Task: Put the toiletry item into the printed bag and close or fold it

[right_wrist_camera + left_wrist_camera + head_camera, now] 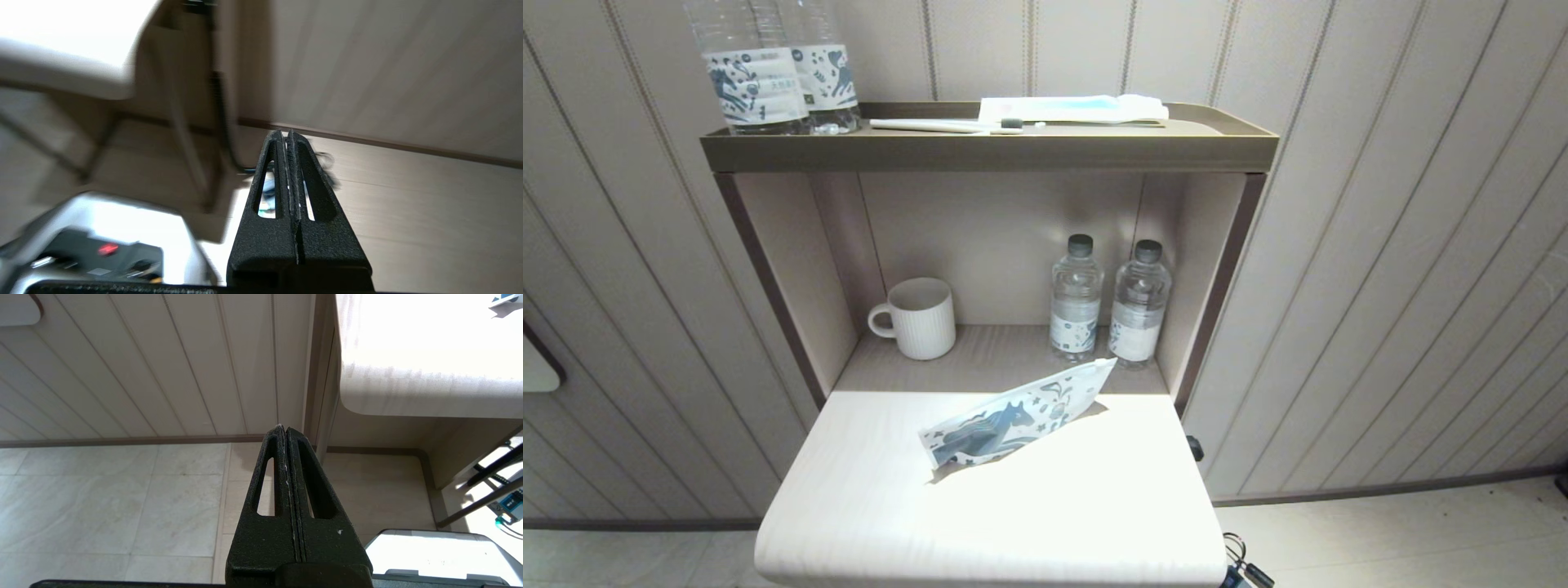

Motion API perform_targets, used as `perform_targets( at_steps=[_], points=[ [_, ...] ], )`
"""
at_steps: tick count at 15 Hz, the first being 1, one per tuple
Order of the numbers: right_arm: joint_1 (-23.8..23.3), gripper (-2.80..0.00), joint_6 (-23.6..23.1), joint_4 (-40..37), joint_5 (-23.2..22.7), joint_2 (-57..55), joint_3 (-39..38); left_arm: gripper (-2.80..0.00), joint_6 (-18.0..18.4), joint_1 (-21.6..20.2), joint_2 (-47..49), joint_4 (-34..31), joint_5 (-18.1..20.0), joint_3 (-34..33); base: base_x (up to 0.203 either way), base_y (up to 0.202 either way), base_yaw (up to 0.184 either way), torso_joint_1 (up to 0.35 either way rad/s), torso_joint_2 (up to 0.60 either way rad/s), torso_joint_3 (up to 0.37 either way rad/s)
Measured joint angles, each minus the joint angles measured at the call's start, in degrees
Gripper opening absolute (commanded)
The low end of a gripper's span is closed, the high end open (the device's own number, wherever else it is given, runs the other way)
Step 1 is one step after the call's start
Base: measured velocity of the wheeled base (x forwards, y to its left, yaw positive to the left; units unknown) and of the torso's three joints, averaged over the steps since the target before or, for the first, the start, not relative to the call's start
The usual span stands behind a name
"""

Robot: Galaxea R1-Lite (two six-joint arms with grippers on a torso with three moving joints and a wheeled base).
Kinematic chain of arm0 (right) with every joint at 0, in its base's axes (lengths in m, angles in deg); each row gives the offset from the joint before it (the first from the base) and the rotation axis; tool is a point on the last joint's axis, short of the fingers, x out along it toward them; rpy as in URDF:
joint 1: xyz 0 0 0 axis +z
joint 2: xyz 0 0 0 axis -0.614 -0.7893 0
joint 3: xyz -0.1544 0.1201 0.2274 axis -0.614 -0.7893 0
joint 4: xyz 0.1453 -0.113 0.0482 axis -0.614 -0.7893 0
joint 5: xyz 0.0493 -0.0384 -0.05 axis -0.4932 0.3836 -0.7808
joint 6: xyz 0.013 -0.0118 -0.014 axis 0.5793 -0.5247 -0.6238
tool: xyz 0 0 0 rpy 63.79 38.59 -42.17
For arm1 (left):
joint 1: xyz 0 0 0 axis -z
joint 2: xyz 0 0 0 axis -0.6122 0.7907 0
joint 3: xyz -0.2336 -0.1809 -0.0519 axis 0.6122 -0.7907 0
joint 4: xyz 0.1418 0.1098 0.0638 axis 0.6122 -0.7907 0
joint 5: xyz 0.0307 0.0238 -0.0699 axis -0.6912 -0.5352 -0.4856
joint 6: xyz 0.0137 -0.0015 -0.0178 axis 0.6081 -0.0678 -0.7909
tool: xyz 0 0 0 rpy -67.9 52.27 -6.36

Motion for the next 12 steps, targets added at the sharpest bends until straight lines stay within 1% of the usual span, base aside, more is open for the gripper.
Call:
perform_targets(
  at_steps=[1,2,3,5,6,7,9,11,12],
  points=[
    [-0.11,-2.80,-1.46,0.26,4.68,0.22,-0.58,-2.80,0.00,0.00,0.00,-0.05,0.00,0.00,0.000,0.000,0.000,0.000,0.00,0.000],
    [-0.16,-2.80,-2.14,1.05,8.34,0.38,-1.14,-2.80,-0.05,0.00,0.00,-0.07,0.10,0.00,0.000,0.000,0.000,0.000,0.00,0.000],
    [-0.19,-2.80,-2.11,3.24,10.20,0.52,-2.04,-2.80,0.13,0.00,0.00,0.01,0.25,-0.16,0.000,0.000,0.000,0.000,0.00,0.000],
    [-0.19,-2.80,-1.08,8.64,10.46,0.68,-3.03,-2.80,-0.06,0.00,0.00,1.82,0.54,-1.09,0.000,0.000,0.000,0.000,0.00,0.000],
    [-0.14,-2.80,0.24,8.57,10.44,0.71,-3.34,-2.80,-0.05,0.00,0.00,3.87,0.83,-2.02,0.000,0.000,0.000,0.000,0.00,0.000],
    [0.08,-2.80,1.52,7.31,10.52,0.64,-3.35,-2.80,0.02,0.00,0.00,6.48,1.95,-3.02,0.000,0.000,0.000,0.000,0.00,0.000],
    [2.02,-2.80,3.08,4.35,10.66,1.23,-3.29,-2.80,-0.30,0.00,0.01,8.06,2.73,-3.79,0.000,0.000,0.000,0.000,0.00,0.000],
    [3.66,-2.80,3.95,3.93,10.74,5.23,-3.39,-2.80,-0.57,0.00,0.00,9.66,3.00,-4.69,0.000,0.000,0.000,0.000,0.00,0.000],
    [4.09,-2.80,4.48,3.91,10.85,7.86,-3.40,-2.80,-0.61,0.00,0.00,11.55,3.08,-5.54,0.000,0.000,0.000,0.000,0.00,0.000]
  ],
)
